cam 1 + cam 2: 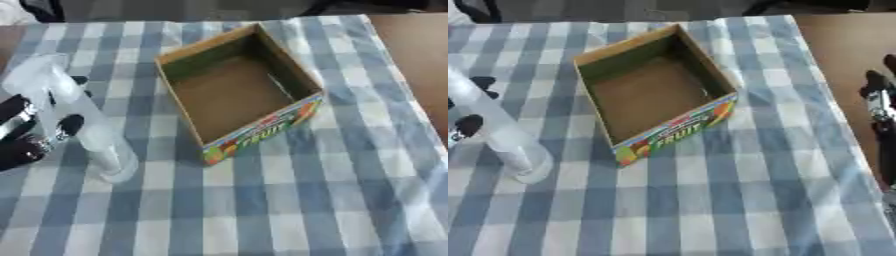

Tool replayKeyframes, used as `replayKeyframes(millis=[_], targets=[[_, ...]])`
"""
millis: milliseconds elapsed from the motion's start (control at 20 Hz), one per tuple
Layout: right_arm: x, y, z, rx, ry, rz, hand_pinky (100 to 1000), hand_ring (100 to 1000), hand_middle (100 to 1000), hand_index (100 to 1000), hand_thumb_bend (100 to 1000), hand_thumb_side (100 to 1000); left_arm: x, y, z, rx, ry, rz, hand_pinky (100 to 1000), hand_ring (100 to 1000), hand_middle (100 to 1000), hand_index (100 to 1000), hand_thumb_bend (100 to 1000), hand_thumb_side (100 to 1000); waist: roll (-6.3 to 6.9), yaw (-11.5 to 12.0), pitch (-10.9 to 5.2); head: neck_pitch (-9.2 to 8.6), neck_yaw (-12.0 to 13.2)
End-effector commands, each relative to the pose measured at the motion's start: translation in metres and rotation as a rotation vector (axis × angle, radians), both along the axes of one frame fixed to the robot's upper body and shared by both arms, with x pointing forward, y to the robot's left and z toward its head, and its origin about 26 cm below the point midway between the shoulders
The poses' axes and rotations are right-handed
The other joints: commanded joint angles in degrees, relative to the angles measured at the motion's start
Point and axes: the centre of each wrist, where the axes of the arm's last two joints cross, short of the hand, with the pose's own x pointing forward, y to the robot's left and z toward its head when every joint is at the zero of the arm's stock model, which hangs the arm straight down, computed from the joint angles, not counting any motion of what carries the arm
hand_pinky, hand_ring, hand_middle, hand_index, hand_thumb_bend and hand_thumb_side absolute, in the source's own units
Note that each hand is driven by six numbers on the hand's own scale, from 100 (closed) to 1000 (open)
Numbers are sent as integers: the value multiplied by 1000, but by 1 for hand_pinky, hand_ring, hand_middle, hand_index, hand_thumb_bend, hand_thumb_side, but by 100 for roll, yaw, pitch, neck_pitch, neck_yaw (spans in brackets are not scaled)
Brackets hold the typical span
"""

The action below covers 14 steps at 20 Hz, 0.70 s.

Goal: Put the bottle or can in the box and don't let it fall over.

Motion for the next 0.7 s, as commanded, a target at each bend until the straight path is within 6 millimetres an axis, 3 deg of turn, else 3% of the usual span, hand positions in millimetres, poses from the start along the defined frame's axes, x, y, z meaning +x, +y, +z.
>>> replayKeyframes(millis=[50,700], targets=[[-1,1,9,-16,-25,7,946,958,1000,915,100,438,-1,-1,11,5,-30,-12,1000,1000,1000,914,242,999,5,-10,-97,-80,19],[-1,2,9,-19,-12,10,947,957,1000,916,100,480,1,-21,17,-83,-5,-126,1000,1000,1000,854,247,932,-2,-25,-96,-96,41]])
